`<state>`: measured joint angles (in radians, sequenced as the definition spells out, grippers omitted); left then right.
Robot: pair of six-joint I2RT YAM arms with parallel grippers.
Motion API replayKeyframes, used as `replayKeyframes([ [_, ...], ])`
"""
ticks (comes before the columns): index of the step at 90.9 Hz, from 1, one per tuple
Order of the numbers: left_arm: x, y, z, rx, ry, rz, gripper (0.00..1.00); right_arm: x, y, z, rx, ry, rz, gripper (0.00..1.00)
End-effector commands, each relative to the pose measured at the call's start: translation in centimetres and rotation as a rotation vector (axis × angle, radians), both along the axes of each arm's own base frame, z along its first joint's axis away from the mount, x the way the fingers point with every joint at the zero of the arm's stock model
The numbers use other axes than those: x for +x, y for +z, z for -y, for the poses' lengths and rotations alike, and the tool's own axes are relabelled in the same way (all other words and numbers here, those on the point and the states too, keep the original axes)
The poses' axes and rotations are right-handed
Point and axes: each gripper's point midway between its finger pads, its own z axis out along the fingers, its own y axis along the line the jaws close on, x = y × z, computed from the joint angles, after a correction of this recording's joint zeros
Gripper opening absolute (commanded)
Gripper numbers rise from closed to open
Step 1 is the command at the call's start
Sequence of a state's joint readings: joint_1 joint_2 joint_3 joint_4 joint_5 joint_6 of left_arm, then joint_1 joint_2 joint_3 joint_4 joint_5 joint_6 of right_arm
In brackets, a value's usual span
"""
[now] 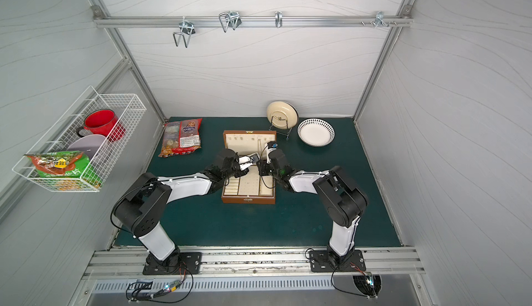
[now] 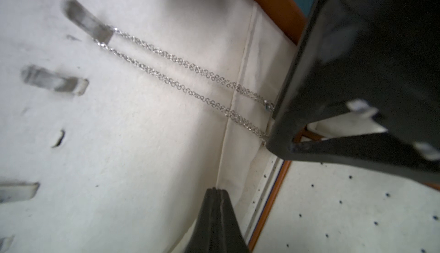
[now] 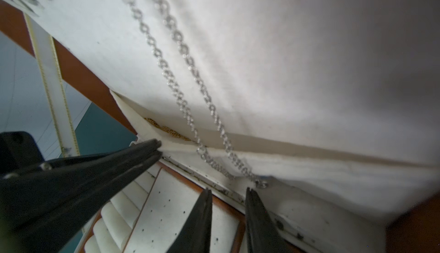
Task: Put jewelry chain into jewelry box
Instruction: Adjust the necklace in the storage slot.
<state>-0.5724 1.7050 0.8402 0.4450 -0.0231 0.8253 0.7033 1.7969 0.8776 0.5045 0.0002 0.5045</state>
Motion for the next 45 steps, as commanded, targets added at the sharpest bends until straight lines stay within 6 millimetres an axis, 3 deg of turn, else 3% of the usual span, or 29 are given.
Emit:
replayKeyframes([
  [1, -0.4, 1.5, 0.6, -0.038, -0.015, 0.021, 0.0, 0.3, 0.2, -0.3, 0.012, -0.017, 0.04, 0.3],
  [45, -0.7, 1.3, 0.8, -0.036, -0.024, 0.013, 0.0, 1.5, -0.3, -1.1, -0.017, -0.028, 0.067, 0.26],
])
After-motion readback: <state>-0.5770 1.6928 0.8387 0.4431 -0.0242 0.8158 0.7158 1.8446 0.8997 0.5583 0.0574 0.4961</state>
